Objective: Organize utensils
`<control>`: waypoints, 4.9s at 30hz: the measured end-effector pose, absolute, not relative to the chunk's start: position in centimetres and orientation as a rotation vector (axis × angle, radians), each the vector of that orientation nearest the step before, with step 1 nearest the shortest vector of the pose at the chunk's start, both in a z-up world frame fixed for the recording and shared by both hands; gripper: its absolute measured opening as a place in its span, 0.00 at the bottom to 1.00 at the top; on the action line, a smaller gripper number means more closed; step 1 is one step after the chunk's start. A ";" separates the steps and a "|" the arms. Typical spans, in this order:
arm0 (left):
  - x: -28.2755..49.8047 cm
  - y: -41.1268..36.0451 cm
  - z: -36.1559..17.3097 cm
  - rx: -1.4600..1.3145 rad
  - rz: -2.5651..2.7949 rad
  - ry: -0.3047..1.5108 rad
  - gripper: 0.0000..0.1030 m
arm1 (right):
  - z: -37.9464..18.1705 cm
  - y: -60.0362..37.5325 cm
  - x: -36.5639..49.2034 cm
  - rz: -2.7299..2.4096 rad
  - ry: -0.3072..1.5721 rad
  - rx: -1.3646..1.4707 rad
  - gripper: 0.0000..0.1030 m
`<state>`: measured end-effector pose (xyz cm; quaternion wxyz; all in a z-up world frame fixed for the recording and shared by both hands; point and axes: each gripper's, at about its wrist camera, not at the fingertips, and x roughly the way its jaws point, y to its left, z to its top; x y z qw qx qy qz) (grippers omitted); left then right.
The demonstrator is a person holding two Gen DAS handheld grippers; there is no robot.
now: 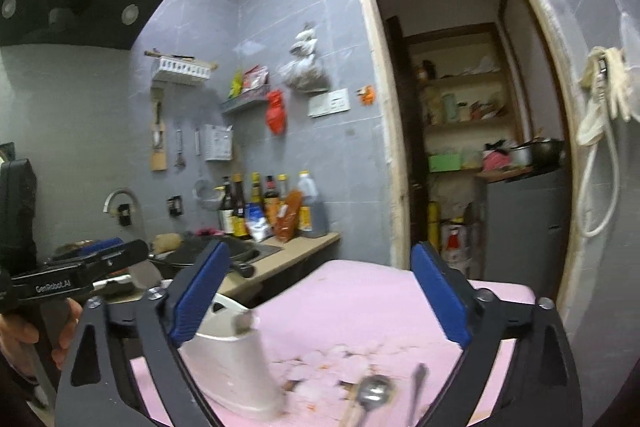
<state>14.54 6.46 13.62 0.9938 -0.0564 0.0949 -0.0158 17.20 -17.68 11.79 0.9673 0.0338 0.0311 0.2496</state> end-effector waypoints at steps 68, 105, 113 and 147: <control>24.5 -7.7 -1.5 -0.071 -0.388 1.047 0.07 | -0.1 -24.7 22.1 0.473 0.744 -0.095 0.43; 19.1 -5.0 0.0 -0.041 -0.377 1.095 0.03 | -1.2 -21.3 27.9 0.418 0.890 -0.230 0.37; 23.3 -6.8 -0.7 -0.006 -0.378 1.119 0.04 | -1.3 -21.1 28.0 0.425 0.896 -0.236 0.39; 18.9 -3.8 0.4 -0.183 -0.459 0.926 0.02 | -0.6 -19.1 27.1 0.372 0.835 -0.250 0.23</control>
